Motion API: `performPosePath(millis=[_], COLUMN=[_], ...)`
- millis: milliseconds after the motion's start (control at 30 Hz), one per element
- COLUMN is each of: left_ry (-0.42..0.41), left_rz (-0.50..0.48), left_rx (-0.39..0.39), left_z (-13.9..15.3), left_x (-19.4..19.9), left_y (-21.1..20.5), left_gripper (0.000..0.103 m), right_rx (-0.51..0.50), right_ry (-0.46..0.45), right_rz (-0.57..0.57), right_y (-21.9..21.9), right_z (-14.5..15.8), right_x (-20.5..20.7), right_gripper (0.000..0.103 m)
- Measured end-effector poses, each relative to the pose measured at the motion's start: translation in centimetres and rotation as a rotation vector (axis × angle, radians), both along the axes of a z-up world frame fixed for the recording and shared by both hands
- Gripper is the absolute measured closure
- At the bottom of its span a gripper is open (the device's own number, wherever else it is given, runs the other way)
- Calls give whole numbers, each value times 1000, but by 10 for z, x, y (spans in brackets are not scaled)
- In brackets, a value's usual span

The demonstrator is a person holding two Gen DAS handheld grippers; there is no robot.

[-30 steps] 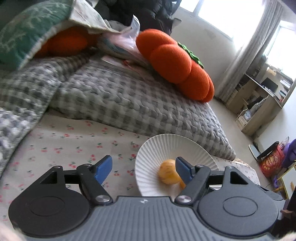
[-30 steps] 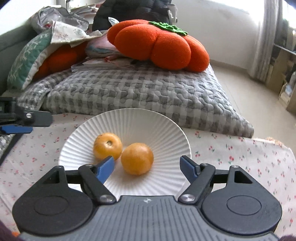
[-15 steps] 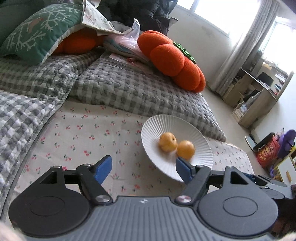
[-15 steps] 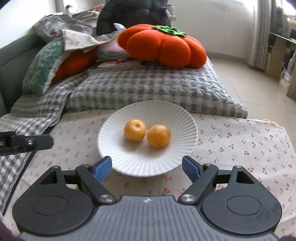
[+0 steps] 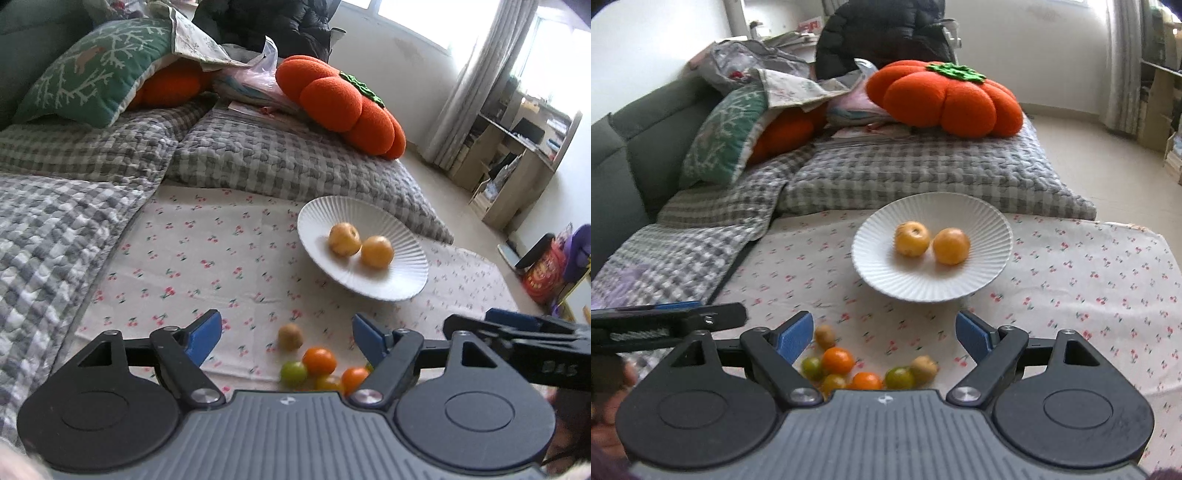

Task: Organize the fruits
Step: 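Move both tools back to the fruit pile, then grasp a mandarin with left tool while right tool grasps a stemmed mandarin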

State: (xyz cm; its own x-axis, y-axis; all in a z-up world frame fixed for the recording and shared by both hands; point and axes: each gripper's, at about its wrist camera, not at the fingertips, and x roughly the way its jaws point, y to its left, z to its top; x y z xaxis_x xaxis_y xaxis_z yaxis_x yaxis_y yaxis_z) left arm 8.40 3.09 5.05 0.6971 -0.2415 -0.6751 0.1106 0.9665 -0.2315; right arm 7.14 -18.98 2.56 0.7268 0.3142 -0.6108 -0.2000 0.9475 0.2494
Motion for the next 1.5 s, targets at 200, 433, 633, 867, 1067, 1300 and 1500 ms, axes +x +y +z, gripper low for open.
performPosePath(millis=[200,433,633,867,1067,1300,1500], left_ry=[55,88,102,148,177,173,164], left_rz=[25,-53,-91,-125,-147,-148,-77], left_rx=[30,102,168,194,171,146,41], left_z=[-35,-55,-71,-83,-87,-82,-66], left_x=[-12,-37,-44,-44,-44,-43,-36], left_y=[15,10,-2,-10,-10,-10,13], left_gripper=[27,27,27,35,68,72,73], right_rx=[-5,18,31,20,-3,-1,10], right_ry=[-3,57,45,73,57,49,44], right_rz=[71,105,112,120,128,121,121], right_y=[16,29,38,53,56,57,59], right_z=[-13,-28,-28,-41,-43,-45,-46], right_x=[-15,-12,-26,-21,-22,-18,-15], right_gripper=[19,20,23,28,29,30,33])
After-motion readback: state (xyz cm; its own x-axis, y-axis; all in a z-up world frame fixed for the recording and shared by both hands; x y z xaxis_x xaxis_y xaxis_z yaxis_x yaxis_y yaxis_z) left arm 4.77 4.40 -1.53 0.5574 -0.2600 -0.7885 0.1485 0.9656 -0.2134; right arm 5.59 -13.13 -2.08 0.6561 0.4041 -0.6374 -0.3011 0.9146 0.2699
